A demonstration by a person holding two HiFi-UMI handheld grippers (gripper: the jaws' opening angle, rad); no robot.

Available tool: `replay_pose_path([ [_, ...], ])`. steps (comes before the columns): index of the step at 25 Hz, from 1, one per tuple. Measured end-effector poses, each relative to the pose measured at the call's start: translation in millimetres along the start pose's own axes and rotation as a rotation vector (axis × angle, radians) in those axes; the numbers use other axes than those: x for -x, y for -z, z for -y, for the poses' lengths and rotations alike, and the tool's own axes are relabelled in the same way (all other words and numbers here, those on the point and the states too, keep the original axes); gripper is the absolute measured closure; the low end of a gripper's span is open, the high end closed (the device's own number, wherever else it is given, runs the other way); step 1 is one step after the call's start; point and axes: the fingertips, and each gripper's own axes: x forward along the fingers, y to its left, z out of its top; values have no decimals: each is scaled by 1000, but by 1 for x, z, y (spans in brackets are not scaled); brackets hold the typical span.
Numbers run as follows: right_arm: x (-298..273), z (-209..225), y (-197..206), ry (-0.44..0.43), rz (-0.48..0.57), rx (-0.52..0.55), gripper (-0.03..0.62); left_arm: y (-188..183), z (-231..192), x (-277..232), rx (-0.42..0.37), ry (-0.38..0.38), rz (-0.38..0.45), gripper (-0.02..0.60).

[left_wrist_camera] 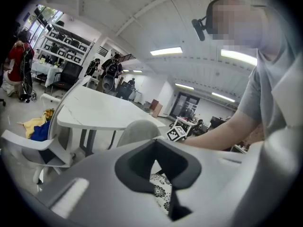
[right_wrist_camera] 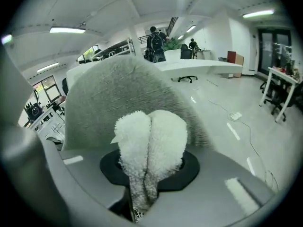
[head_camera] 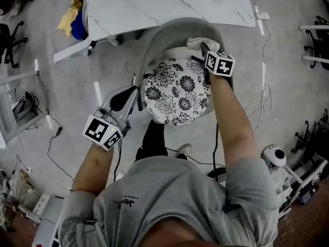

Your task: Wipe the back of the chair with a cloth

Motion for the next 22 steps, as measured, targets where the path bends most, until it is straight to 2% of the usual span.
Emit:
replay_pose_path([
  [7, 45, 45, -7, 91, 47, -41, 507, -10, 28, -10, -26, 20, 23, 522],
  [9, 55, 52, -9, 95, 57, -41, 507, -10, 32, -9, -39, 13, 27, 522],
  [11, 60, 48, -11, 68, 57, 7, 507, -9, 30, -8, -60, -6, 33, 522],
  [13, 63, 33, -14, 6, 52, 91, 508, -6, 22, -7, -83, -33, 37, 522],
  [15, 63, 8, -15, -93, 51, 170, 508, -4, 12, -7, -99, -59, 42, 522],
  [18, 60, -45, -8, -292, 38, 296, 508, 0, -5, -7, -97, -93, 54, 522],
  [22, 47, -129, 21, -562, -22, 483, 508, 8, -35, -12, -96, -130, 53, 522],
])
